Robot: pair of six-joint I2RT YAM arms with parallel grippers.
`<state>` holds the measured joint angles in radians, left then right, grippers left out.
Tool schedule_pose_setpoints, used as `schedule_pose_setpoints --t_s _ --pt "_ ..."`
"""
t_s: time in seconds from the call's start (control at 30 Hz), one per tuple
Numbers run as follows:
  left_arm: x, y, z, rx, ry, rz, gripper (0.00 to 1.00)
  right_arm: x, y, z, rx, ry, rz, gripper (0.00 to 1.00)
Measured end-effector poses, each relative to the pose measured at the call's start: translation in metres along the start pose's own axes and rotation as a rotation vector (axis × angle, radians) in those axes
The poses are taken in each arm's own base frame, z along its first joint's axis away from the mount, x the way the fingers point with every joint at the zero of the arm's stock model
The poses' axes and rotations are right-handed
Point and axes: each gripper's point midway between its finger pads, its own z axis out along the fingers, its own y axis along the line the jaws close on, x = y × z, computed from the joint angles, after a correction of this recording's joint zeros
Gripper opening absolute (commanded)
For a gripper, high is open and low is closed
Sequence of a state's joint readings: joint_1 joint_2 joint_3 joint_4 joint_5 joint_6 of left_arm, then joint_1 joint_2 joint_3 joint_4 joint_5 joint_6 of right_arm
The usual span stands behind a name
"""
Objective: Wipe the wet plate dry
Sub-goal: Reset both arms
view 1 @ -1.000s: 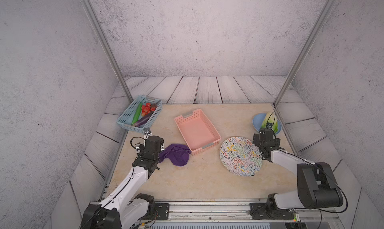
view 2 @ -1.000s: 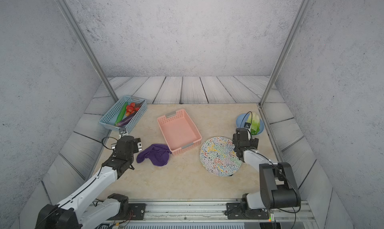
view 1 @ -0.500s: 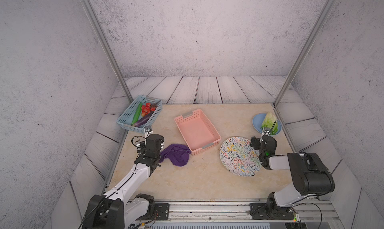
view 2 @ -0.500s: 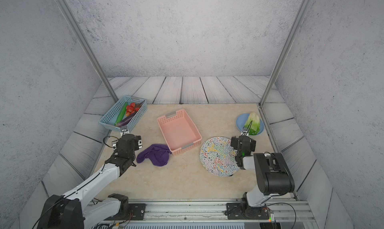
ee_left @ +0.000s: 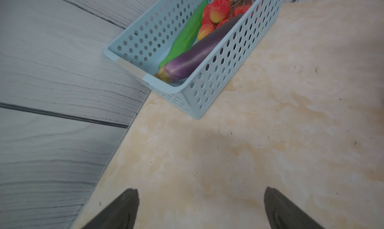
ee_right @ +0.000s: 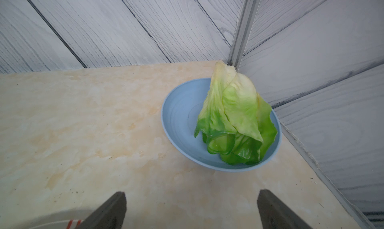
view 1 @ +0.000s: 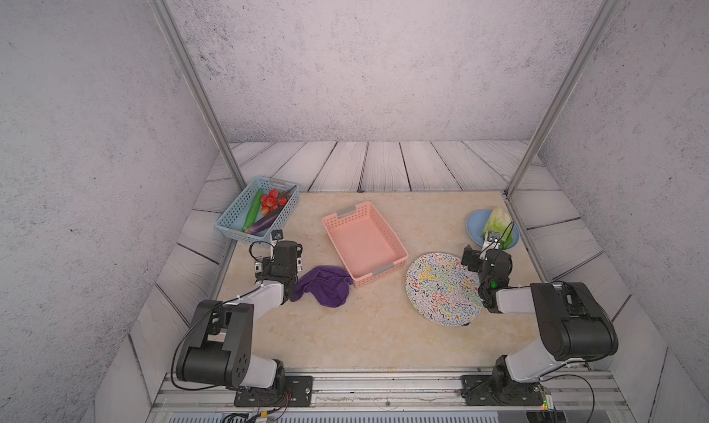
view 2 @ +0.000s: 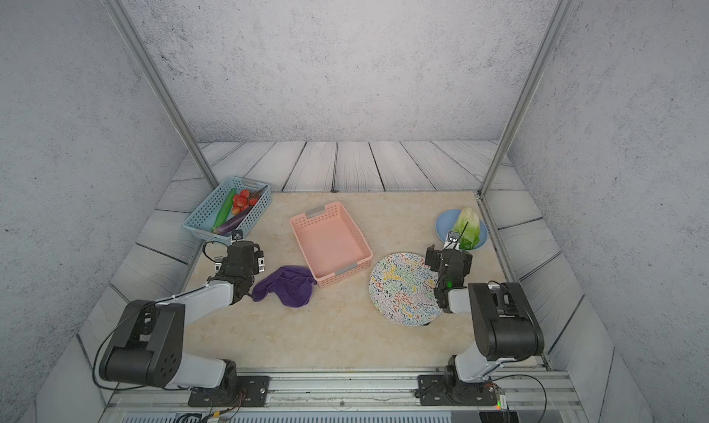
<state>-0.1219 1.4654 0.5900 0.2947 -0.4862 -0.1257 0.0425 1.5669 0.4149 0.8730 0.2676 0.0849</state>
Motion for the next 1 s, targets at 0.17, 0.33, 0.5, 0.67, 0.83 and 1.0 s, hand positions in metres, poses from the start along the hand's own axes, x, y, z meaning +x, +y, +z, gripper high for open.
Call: schedule_pose_setpoints --t_s 0.17,0.33,0.5,0.67,0.83,1.0 --pt "-0.013 0.000 0.015 0.045 -0.015 -0.032 0.99 0.000 0.000 0.000 -0.001 0.000 0.000 0.99" --pt "-0.019 -0.001 0.021 0.094 -0.067 -0.061 0.99 0.000 0.000 0.000 -0.002 0.000 0.000 0.99" --pt "-0.023 -0.009 0.020 0.146 -0.087 -0.057 0.99 0.000 0.001 0.000 -0.004 0.000 0.000 0.99" --pt "-0.011 -0.015 0.015 0.208 -0.157 -0.067 0.99 0.000 0.001 0.000 -0.004 0.000 0.000 0.99" --pt "0.007 -0.017 0.016 0.237 -0.143 -0.060 0.99 -0.001 0.001 0.000 -0.004 -0.002 0.000 0.99" --pt "-0.004 -0.019 0.012 0.255 -0.182 -0.069 0.99 -0.001 0.001 0.000 -0.004 -0.004 0.001 0.99"
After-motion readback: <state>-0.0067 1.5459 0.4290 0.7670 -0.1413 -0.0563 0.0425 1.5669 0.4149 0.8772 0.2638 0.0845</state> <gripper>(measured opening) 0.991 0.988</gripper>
